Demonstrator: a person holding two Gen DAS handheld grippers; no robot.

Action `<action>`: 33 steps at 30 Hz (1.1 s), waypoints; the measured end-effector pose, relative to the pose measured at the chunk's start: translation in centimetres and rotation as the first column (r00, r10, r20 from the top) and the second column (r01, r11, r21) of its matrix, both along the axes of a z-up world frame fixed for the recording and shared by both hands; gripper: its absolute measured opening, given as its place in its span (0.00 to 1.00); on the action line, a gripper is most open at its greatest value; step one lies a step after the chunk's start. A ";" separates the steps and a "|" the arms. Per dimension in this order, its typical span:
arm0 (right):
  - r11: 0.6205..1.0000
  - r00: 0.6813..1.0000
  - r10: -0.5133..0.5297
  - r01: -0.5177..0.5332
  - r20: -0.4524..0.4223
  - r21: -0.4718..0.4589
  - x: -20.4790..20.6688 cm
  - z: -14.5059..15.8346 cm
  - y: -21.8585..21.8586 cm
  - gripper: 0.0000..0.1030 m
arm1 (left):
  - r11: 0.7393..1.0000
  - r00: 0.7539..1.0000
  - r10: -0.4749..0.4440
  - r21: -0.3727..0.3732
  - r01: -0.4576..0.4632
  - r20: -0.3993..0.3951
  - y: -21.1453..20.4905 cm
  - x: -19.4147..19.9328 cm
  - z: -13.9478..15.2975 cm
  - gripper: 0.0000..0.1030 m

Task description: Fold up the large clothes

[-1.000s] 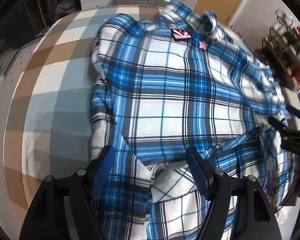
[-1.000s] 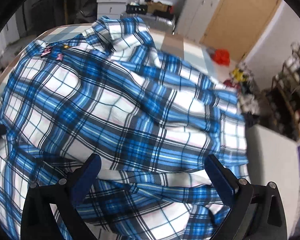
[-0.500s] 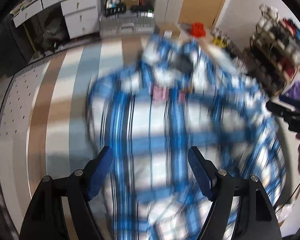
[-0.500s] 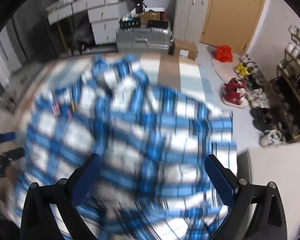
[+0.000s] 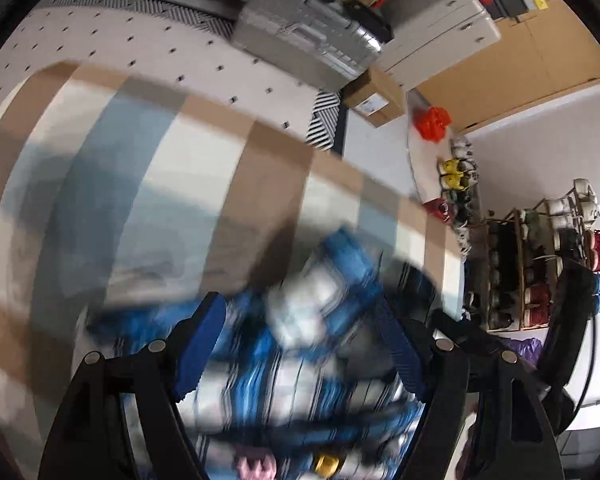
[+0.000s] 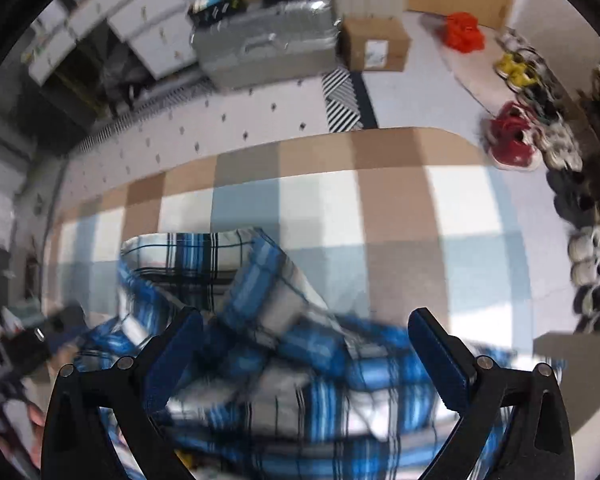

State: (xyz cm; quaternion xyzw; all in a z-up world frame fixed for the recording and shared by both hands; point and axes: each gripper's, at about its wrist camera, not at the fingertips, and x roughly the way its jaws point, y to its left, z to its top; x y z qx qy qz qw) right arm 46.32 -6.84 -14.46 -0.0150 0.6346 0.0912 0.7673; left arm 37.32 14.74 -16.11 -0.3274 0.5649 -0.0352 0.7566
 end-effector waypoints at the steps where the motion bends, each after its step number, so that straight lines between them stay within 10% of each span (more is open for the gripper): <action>1: 0.999 0.999 0.036 -0.035 0.017 -0.029 0.5 -0.2 0.9 1.00 | 1.000 1.000 -0.013 0.015 0.013 0.013 -0.4 0.8 0.0 0.72; 3: 0.990 0.996 0.081 -0.076 0.036 -0.120 0.9 -0.8 1.9 0.99 | 0.998 0.999 -0.026 0.051 0.025 0.021 -1.0 2.1 0.3 0.72; 7: 0.956 0.982 0.168 -0.185 -0.090 -0.230 -0.7 -3.5 2.5 0.36 | 0.993 0.995 -0.102 0.062 0.102 -0.007 -2.8 2.8 -0.6 0.72; 11: 0.936 0.966 0.257 -0.256 -0.027 -0.242 -4.0 -3.0 1.3 0.17 | 0.990 0.990 -0.139 0.029 0.140 -0.034 -3.3 1.4 -1.3 0.72; 17: 0.907 0.921 0.370 -0.330 0.121 -0.262 -7.2 -2.3 -1.4 0.08 | 0.990 0.990 -0.134 0.047 0.136 -0.046 -3.0 0.1 -1.1 0.71; 23: 0.879 0.877 0.422 -0.335 0.229 -0.339 -10.9 -2.1 -3.2 0.07 | 0.948 0.966 -0.251 0.188 0.257 -0.054 -4.8 -1.1 -0.1 0.09; 33: 0.916 0.822 0.375 -0.260 0.428 -0.304 -12.9 5.4 -2.0 0.06 | 0.947 0.969 -0.174 0.299 0.116 0.177 -3.2 -7.7 7.3 0.02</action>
